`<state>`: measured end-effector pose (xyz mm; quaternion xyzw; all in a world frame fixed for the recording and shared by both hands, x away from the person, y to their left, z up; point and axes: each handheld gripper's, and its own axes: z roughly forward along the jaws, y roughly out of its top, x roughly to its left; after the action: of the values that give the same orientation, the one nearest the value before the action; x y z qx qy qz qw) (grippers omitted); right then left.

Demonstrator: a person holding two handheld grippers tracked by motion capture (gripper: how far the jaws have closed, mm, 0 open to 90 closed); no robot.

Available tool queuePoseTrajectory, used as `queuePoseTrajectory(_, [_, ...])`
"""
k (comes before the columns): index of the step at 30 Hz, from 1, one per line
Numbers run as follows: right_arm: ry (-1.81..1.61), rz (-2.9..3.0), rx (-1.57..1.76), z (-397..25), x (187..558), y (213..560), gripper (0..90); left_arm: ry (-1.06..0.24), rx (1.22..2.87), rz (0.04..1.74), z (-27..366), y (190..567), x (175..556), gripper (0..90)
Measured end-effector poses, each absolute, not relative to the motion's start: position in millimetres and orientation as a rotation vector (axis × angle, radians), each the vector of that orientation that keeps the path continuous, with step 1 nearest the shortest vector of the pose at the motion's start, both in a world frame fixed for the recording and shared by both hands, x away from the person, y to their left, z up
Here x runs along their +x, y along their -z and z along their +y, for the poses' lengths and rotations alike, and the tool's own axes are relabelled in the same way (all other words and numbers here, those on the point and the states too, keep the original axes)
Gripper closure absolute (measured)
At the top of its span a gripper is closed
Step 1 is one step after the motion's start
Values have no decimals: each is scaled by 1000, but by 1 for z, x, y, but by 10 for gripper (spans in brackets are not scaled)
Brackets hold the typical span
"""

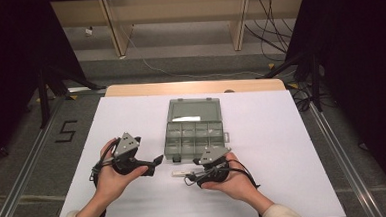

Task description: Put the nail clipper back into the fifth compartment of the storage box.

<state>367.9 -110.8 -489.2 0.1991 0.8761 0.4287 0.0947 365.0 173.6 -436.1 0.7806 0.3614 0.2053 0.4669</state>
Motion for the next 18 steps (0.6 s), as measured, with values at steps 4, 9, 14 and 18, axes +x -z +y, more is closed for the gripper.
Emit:
queuePoseTrajectory(4, [-1221, 2637, 579, -106, 371, 494, 462, -504, 1911, 889, 174, 436, 365, 0])
queuePoseTrajectory(9, [-1187, 2665, 570, -102, 373, 498, 496, -501, 1915, 893, 174, 437, 365, 0])
queuePoseTrajectory(14, [-1174, 2661, 549, -98, 373, 499, 544, -503, 1913, 888, 175, 437, 366, 0])
queuePoseTrajectory(18, [-1173, 2672, 530, -97, 372, 499, 580, -502, 1911, 890, 175, 437, 366, 0])
